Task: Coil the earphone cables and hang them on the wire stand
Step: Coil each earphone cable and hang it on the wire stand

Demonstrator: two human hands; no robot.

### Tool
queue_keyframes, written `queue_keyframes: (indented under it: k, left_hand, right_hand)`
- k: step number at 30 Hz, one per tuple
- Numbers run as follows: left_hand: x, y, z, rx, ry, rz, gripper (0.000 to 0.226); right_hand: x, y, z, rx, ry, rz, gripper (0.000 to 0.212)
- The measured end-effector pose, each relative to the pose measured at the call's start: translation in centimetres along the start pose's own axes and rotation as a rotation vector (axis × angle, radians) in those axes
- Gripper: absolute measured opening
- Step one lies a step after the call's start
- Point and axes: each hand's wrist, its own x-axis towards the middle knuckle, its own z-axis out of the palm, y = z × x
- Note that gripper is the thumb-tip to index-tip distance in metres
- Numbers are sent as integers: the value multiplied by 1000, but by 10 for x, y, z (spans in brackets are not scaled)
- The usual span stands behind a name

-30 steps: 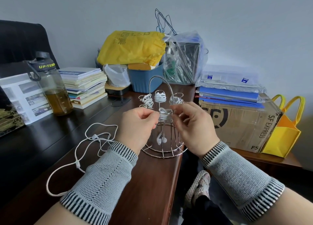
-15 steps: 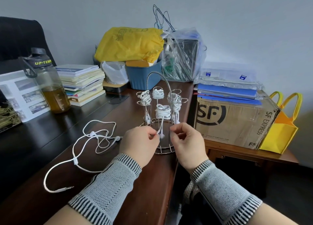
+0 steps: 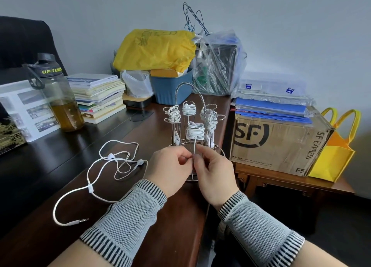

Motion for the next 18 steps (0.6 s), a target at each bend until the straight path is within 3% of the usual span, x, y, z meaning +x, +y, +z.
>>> queue_keyframes:
  k: [4,10,18]
  left_hand:
    - [1,-2,0,-42,-48,21,16]
    - [2,-4,0,-69,-77,34,27]
    - [4,-5,-5,136,-109,7,15]
  right_hand:
    - [6,1,0,-2,-1,49,12]
    - [6,4,-11,-87,157,9,21]
    - [7,12,-6,-132,74,35,17]
